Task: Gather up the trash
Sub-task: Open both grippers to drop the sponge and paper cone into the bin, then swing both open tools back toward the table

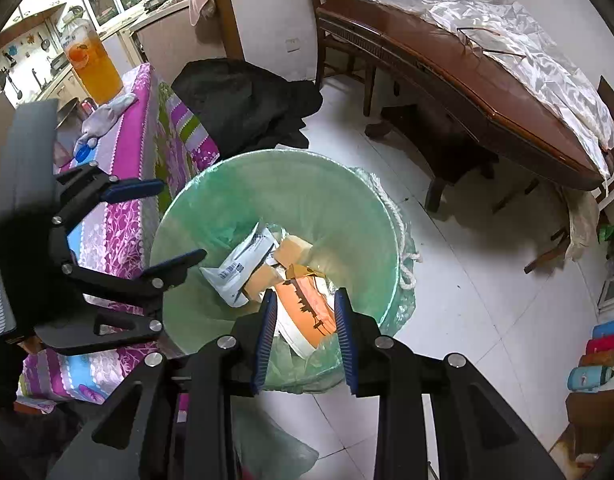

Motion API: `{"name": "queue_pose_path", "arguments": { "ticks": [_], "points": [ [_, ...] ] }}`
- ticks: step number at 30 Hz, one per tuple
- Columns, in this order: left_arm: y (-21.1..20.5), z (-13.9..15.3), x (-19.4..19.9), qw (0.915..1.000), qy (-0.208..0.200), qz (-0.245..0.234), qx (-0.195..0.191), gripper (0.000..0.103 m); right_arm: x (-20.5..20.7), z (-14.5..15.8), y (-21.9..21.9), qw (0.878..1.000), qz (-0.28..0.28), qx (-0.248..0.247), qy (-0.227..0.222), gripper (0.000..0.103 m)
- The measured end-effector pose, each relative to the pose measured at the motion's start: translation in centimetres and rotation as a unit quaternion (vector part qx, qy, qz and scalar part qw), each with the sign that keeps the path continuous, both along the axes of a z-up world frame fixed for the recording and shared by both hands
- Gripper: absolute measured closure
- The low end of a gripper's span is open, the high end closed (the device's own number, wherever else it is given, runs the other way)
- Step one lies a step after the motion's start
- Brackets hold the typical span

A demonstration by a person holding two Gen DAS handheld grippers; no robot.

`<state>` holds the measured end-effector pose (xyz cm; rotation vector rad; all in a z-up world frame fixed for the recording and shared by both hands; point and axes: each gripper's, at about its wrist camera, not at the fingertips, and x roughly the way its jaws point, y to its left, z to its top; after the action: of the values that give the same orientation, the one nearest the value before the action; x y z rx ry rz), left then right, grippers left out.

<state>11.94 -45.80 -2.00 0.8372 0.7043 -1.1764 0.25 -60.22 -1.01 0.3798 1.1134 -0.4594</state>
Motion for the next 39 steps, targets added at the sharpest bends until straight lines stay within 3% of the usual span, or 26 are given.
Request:
{"name": "queue_pose_path", "arguments": {
  "ticks": [7,10,13,15,20,26,29,32,34,35,39],
  "points": [
    [2.1,1.1,-0.8,0.9984,-0.034,0.020,-0.040,0.033,-0.4,-0.4,0.9,0.999,-0.017,-0.020,-0.029,0.068],
    [3.6,1.7,-0.9,0.9965,-0.041,0.029,-0.067,0.033,-1.0,-0.1,1.5,0.996,-0.037,-0.034,-0.069,0.065],
    [5.4,2.2,-0.4,0.9938,-0.037,0.052,-0.091,0.033,-1.6,0.1,2.2,0.991,-0.057,-0.041,-0.112,0.050],
    [6.9,2.7,0.1,0.9910,-0.032,0.070,-0.110,0.032,-2.0,0.3,3.1,0.986,-0.064,-0.041,-0.148,0.034],
    [10.7,3.6,0.8,0.9829,-0.023,0.106,-0.149,0.021,-3.3,1.0,5.2,0.966,-0.068,-0.023,-0.250,0.006],
    [15.4,4.6,1.8,0.9652,-0.021,0.159,-0.206,0.011,-3.8,1.6,7.5,0.944,-0.059,0.006,-0.326,0.005],
    [18.2,4.3,2.1,0.9605,-0.022,0.190,-0.203,0.011,-3.2,1.7,9.0,0.930,-0.033,0.048,-0.362,0.005],
    [22.0,3.6,1.8,0.9475,-0.069,0.231,-0.210,0.006,-2.5,1.5,11.0,0.921,-0.004,0.073,-0.383,0.005],
    [24.7,3.2,1.6,0.9430,-0.080,0.253,-0.201,0.006,-1.6,1.2,12.6,0.917,0.017,0.086,-0.389,0.005],
    [25.7,3.0,1.5,0.9417,-0.079,0.261,-0.197,0.006,-1.1,1.1,13.3,0.916,0.025,0.092,-0.389,0.005],
    [32.8,1.8,1.9,0.9226,-0.060,0.335,-0.181,0.006,1.4,0.3,16.9,0.912,0.070,0.124,-0.384,0.005]
  ]
}}
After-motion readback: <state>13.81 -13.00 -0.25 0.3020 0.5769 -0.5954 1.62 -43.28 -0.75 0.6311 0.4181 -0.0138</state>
